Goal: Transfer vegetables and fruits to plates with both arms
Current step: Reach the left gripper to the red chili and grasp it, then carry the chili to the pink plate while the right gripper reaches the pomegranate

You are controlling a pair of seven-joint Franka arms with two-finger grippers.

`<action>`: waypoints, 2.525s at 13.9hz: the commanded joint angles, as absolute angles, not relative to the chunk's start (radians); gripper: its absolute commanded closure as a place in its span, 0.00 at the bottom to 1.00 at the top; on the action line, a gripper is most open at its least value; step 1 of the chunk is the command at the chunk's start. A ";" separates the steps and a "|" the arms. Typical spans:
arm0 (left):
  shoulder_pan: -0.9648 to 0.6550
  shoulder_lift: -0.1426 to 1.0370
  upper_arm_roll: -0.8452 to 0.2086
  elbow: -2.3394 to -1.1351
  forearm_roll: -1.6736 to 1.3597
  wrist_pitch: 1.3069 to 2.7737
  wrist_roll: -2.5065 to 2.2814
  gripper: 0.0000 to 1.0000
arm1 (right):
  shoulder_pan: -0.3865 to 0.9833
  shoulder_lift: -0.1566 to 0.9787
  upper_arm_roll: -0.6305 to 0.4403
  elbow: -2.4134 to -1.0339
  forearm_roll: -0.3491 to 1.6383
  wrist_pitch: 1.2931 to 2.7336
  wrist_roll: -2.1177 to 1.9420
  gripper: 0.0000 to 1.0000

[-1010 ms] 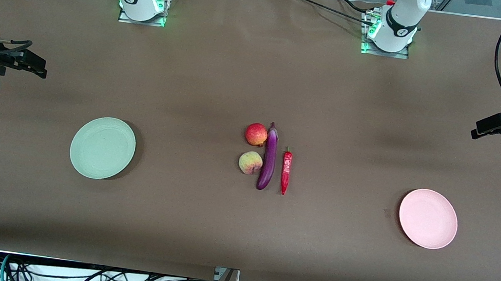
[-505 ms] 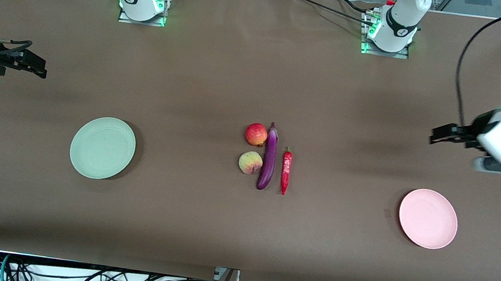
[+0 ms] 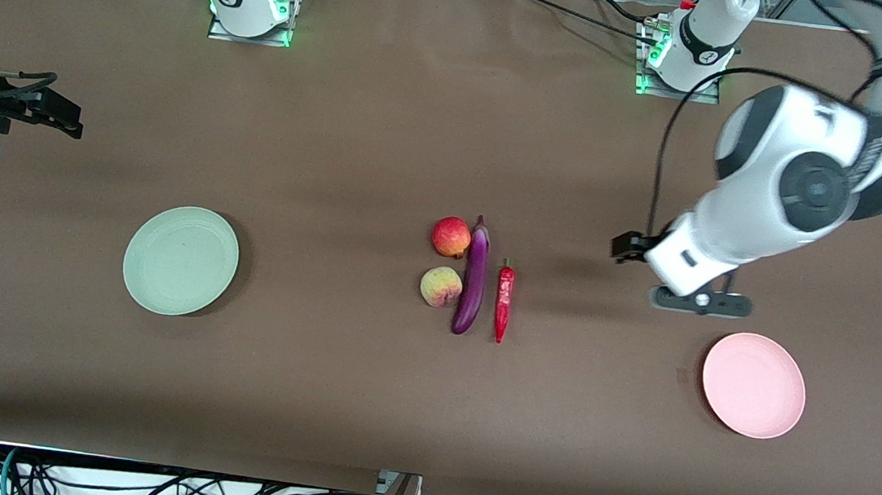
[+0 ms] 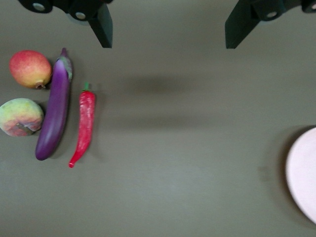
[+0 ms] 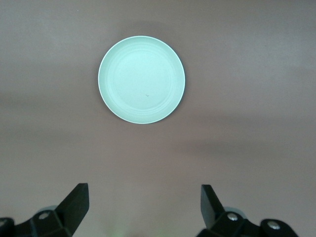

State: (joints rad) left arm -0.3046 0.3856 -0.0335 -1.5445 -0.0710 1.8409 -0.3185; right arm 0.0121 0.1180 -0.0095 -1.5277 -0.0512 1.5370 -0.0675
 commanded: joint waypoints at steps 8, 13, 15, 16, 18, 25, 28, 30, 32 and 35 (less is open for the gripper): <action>-0.498 0.735 -0.018 -1.499 -0.086 2.175 -0.385 0.05 | 0.012 0.179 0.002 -1.500 -0.044 1.543 -0.069 0.00; -0.517 0.790 -0.018 -1.499 -0.089 2.244 -0.393 0.14 | 0.012 0.195 0.002 -1.500 -0.044 1.542 -0.058 0.00; -0.517 0.790 -0.018 -1.496 -0.095 2.246 -0.397 0.15 | 0.012 0.196 0.002 -1.500 -0.043 1.542 -0.069 0.00; -0.517 0.792 -0.018 -1.483 -0.115 2.246 -0.400 0.15 | 0.012 0.199 0.002 -1.500 -0.043 1.542 -0.071 0.00; -0.520 0.811 -0.018 -1.477 -0.133 2.246 -0.403 0.18 | 0.014 0.204 0.003 -1.500 -0.043 1.542 -0.066 0.00; -0.535 0.824 -0.017 -1.470 -0.130 2.234 -0.469 1.00 | 0.089 0.238 0.015 -1.500 -0.011 1.588 0.037 0.00; -0.502 0.784 -0.005 -1.413 -0.132 2.137 -0.471 1.00 | 0.139 0.255 0.015 -1.499 -0.003 1.601 0.110 0.00; -0.439 0.746 -0.003 -1.378 -0.124 2.038 -0.509 1.00 | 0.173 0.270 0.015 -1.500 0.018 1.644 0.168 0.00; -0.399 0.706 0.041 -1.376 -0.103 1.973 -0.526 1.00 | 0.211 0.293 0.017 -1.500 0.066 1.664 0.237 0.00; -0.284 0.661 0.061 -1.376 -0.098 1.938 -0.499 1.00 | 0.313 0.334 0.015 -1.500 0.075 1.750 0.375 0.00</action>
